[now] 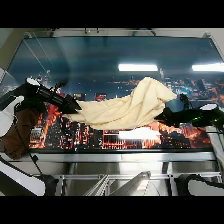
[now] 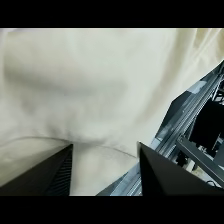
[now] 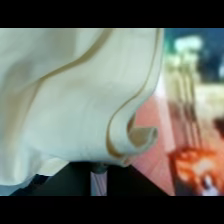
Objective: Fold the shirts.
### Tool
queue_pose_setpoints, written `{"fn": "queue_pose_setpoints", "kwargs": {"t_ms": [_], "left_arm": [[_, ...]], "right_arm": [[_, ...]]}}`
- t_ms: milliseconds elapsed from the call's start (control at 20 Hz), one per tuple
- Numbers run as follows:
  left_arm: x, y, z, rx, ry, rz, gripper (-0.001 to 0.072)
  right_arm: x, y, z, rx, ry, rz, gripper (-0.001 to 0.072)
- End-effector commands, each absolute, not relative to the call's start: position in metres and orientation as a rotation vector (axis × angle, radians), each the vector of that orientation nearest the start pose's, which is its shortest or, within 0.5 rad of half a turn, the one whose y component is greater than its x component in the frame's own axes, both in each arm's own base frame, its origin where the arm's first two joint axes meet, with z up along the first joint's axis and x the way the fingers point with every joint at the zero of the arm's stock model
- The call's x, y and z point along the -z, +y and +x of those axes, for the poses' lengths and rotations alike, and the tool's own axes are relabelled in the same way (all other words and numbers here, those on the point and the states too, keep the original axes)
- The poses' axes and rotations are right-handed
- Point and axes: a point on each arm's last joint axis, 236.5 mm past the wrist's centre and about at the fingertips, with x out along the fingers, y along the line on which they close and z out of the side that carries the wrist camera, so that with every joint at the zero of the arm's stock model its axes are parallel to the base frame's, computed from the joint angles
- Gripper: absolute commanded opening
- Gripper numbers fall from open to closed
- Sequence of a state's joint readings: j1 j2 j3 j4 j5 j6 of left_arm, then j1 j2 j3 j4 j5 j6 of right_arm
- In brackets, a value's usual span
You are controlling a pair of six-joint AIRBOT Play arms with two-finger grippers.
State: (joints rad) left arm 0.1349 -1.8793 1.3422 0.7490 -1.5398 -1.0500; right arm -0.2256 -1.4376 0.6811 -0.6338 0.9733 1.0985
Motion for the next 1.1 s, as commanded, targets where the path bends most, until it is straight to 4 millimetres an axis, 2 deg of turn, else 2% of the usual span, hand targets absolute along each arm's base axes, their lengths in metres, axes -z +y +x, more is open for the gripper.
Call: {"fn": "queue_pose_setpoints", "kwargs": {"t_ms": [0, 50, 100, 250, 350, 400, 450, 500, 650, 750, 900, 1050], "left_arm": [[0.086, -0.128, 0.364, 0.837, 1.656, -0.627, 0.0264], [0.085, -0.128, 0.362, 0.842, 1.659, -0.628, 0.009], [0.084, -0.128, 0.361, 0.852, 1.661, -0.625, 0.0001], [0.065, -0.125, 0.365, 0.902, 1.654, -0.599, 0.0001], [0.042, -0.114, 0.381, 0.914, 1.615, -0.576, 0.0001], [0.035, -0.104, 0.395, 0.873, 1.583, -0.572, 0.0002], [0.033, -0.089, 0.408, 0.804, 1.561, -0.561, 0.008], [0.036, -0.073, 0.418, 0.719, 1.555, -0.549, 0.0264], [0.052, -0.031, 0.423, 0.552, 1.583, -0.472, 0.0291], [0.067, -0.019, 0.42, 0.499, 1.604, -0.435, 0.0292], [0.088, -0.026, 0.425, 0.468, 1.578, -0.447, 0.0292], [0.111, -0.044, 0.421, 0.5, 1.609, -0.42, 0.0292]], "right_arm": [[0.1, 0.1, 0.349, -0.345, 1.277, 0.865, 0.0103], [0.096, 0.103, 0.349, -0.364, 1.279, 0.863, 0.0023], [0.093, 0.105, 0.348, -0.383, 1.283, 0.863, 0.0023], [0.091, 0.107, 0.345, -0.399, 1.295, 0.862, 0.0022], [0.091, 0.108, 0.344, -0.405, 1.3, 0.862, 0.0022], [0.091, 0.109, 0.343, -0.408, 1.303, 0.863, 0.0022], [0.09, 0.109, 0.343, -0.411, 1.305, 0.864, 0.0022], [0.09, 0.109, 0.342, -0.412, 1.305, 0.864, 0.0022], [0.09, 0.109, 0.343, -0.412, 1.305, 0.864, 0.0022], [0.09, 0.109, 0.343, -0.412, 1.305, 0.864, 0.0022], [0.09, 0.109, 0.343, -0.412, 1.305, 0.864, 0.0022], [0.09, 0.11, 0.342, -0.412, 1.305, 0.864, 0.0022]]}}
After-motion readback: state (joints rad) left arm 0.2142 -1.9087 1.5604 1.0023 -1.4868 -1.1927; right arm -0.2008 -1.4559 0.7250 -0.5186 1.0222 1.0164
